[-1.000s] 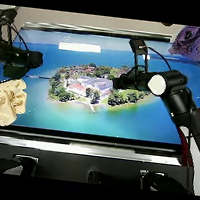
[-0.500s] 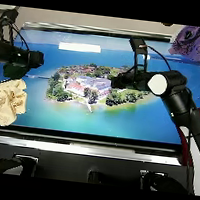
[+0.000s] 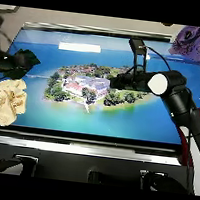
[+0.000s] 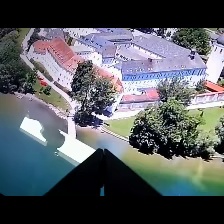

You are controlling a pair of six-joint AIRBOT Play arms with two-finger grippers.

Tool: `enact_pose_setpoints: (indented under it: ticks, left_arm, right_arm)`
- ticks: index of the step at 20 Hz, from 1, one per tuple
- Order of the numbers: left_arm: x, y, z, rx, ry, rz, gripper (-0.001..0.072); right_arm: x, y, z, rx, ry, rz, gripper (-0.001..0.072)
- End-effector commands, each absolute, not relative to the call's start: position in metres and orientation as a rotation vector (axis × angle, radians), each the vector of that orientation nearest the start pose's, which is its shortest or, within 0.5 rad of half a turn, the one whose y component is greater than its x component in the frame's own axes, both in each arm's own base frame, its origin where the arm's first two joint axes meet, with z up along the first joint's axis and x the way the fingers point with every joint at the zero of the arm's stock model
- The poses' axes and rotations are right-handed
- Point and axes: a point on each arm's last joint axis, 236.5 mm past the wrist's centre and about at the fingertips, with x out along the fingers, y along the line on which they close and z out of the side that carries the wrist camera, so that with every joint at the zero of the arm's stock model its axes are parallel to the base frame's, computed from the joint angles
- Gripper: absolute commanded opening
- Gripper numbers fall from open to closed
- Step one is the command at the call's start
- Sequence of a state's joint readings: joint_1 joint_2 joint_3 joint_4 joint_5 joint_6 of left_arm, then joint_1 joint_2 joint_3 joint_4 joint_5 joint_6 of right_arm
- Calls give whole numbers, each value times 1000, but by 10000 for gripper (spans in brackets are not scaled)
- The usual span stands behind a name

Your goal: Fold the clothes and pants, and hang the long-sleeved shirts on hangers.

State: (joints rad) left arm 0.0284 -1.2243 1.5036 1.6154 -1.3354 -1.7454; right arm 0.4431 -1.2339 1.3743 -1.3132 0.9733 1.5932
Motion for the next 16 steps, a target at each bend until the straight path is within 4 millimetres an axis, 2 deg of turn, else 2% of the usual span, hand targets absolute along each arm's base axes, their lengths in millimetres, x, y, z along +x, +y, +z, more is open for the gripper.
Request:
enact_pose_setpoints:
  ticks: [1,3,7,11,16]
  left_arm:
    - [385,104,107,-245,1089,351,720]
    - [376,136,78,-310,1098,427,720]
    - [363,171,25,-391,1106,565,720]
    - [359,203,3,-445,1037,655,720]
    - [354,225,-33,-466,1082,698,720]
  right_arm:
    - [381,243,135,60,934,560,27]
    - [375,241,130,50,969,562,27]
    - [360,237,119,26,1046,566,27]
    - [357,235,117,21,1060,566,27]
    - [354,235,116,20,1075,569,27]
